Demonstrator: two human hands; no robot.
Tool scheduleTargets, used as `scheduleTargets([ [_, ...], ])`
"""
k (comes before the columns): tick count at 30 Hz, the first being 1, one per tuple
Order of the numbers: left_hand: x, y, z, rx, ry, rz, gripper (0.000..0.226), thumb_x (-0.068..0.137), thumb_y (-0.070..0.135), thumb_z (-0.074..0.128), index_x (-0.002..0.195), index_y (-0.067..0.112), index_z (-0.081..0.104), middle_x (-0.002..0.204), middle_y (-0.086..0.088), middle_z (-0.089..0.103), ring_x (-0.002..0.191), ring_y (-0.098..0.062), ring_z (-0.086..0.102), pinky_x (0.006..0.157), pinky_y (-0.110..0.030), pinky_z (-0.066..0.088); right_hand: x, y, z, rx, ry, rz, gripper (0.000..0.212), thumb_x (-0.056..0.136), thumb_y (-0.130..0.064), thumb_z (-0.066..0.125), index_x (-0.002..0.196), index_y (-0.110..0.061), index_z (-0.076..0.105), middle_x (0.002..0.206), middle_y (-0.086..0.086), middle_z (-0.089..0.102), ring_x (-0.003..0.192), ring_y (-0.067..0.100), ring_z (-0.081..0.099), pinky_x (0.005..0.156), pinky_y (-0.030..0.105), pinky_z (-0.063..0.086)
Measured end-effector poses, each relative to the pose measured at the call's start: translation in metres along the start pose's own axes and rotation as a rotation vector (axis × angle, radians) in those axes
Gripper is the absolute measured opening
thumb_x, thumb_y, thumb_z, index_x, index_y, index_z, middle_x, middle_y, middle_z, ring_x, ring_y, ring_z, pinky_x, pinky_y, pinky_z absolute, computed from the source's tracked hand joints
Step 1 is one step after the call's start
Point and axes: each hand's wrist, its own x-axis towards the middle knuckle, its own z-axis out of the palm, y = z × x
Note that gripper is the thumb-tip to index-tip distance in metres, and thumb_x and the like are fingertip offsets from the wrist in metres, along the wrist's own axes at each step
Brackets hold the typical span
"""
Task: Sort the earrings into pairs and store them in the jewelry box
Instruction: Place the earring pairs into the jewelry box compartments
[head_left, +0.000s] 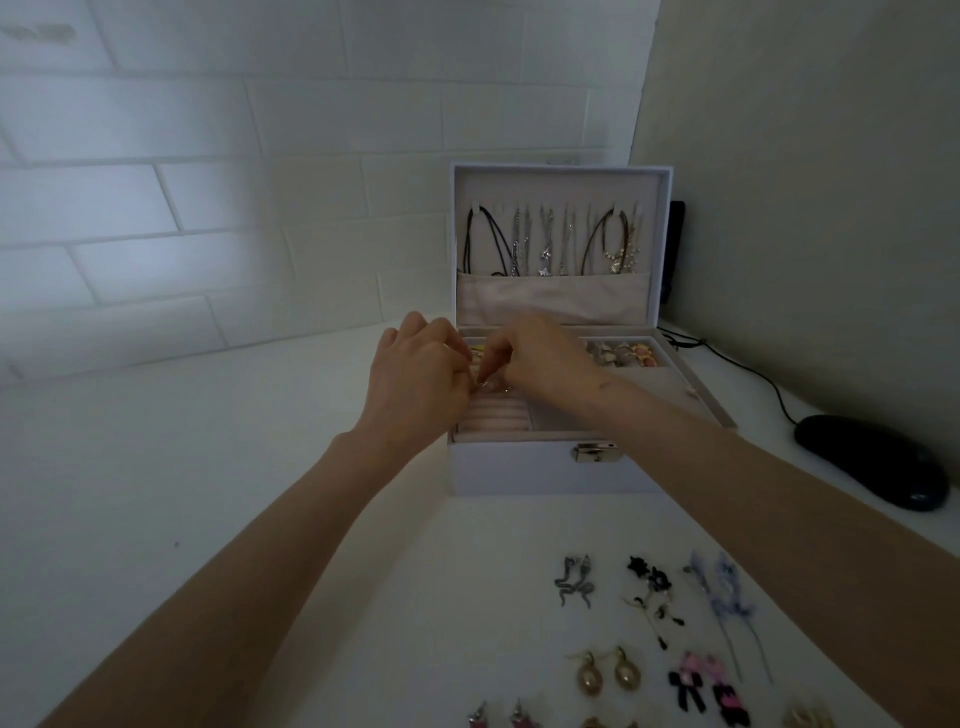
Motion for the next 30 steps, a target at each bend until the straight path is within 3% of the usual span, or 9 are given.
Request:
scheduleTargets([
  [5, -0.001, 0.000, -0.002, -0.038, 0.013, -0.019, 0.038, 0.075, 0.023, 0.040, 0.079, 0.018, 0.077, 0.096, 0.003, 0.066, 0.091, -0.024, 0.048, 0.078, -0.035, 0.034, -0.004, 0.006, -0.012, 0.095, 0.052, 0.005, 0.017, 0.079, -0.015, 0.070, 0.093, -0.024, 0.075, 0.073, -0.013, 0.058, 0.070, 0.002, 0.053, 0.068, 0.018, 0.041],
  [8, -0.001, 0.002, -0.006, -0.066, 0.034, -0.018, 0.037, 0.074, 0.020, 0.040, 0.079, 0.019, 0.076, 0.092, 0.002, 0.067, 0.089, -0.025, 0.050, 0.077, -0.037, 0.037, -0.010, 0.013, -0.017, 0.090, 0.116, 0.004, 0.018, 0.085, -0.015, 0.065, 0.095, -0.027, 0.074, 0.075, -0.014, 0.059, 0.064, -0.004, 0.048, 0.062, 0.010, 0.034],
  [11, -0.002, 0.003, -0.005, -0.078, 0.030, 0.011, 0.043, 0.074, 0.020, 0.034, 0.084, 0.019, 0.076, 0.092, 0.001, 0.067, 0.088, -0.027, 0.050, 0.075, -0.038, 0.038, -0.021, 0.017, -0.017, 0.015, 0.103, -0.003, 0.026, 0.088, -0.010, 0.057, 0.099, -0.027, 0.074, 0.096, -0.007, 0.070, 0.085, 0.007, 0.060, 0.074, 0.017, 0.039],
  [14, -0.002, 0.003, -0.003, -0.080, 0.054, 0.078, 0.052, 0.073, 0.026, 0.025, 0.080, 0.021, 0.077, 0.086, 0.002, 0.067, 0.082, -0.029, 0.052, 0.069, -0.033, 0.035, -0.033, 0.018, -0.014, -0.082, 0.079, -0.028, 0.035, 0.089, -0.007, 0.050, 0.106, -0.029, 0.071, 0.110, -0.002, 0.067, 0.104, 0.017, 0.058, 0.082, 0.023, 0.040],
  [18, -0.003, 0.001, 0.000, -0.049, 0.036, 0.121, 0.051, 0.071, 0.026, 0.027, 0.076, 0.022, 0.077, 0.084, 0.002, 0.067, 0.079, -0.029, 0.053, 0.066, -0.031, 0.029, -0.038, 0.016, -0.010, -0.167, 0.081, -0.057, 0.038, 0.090, -0.006, 0.046, 0.111, -0.029, 0.068, 0.109, 0.003, 0.064, 0.104, 0.024, 0.056, 0.089, 0.039, 0.043],
  [23, -0.001, 0.000, 0.001, -0.020, 0.024, 0.152, 0.035, 0.072, 0.020, 0.041, 0.073, 0.021, 0.077, 0.080, 0.001, 0.067, 0.076, -0.030, 0.055, 0.065, -0.030, 0.029, -0.037, 0.019, -0.006, -0.185, 0.060, -0.046, 0.039, 0.091, -0.006, 0.045, 0.111, -0.030, 0.068, 0.112, 0.003, 0.059, 0.107, 0.026, 0.052, 0.093, 0.040, 0.039],
  [26, 0.000, 0.000, 0.001, -0.036, 0.000, 0.173, 0.045, 0.072, 0.029, 0.032, 0.070, 0.018, 0.076, 0.079, 0.002, 0.067, 0.076, -0.029, 0.054, 0.065, -0.031, 0.030, -0.037, 0.017, -0.007, -0.169, 0.032, -0.036, 0.040, 0.090, -0.003, 0.045, 0.111, -0.028, 0.068, 0.113, 0.004, 0.058, 0.108, 0.026, 0.051, 0.093, 0.040, 0.039],
  [30, 0.001, 0.001, -0.002, -0.014, -0.033, 0.185, 0.034, 0.074, 0.025, 0.044, 0.068, 0.015, 0.076, 0.080, 0.000, 0.068, 0.077, -0.030, 0.054, 0.065, -0.032, 0.029, -0.041, 0.014, -0.009, -0.132, 0.034, -0.039, 0.035, 0.084, 0.002, 0.048, 0.108, -0.016, 0.068, 0.115, 0.004, 0.063, 0.109, 0.027, 0.053, 0.090, 0.039, 0.041],
])
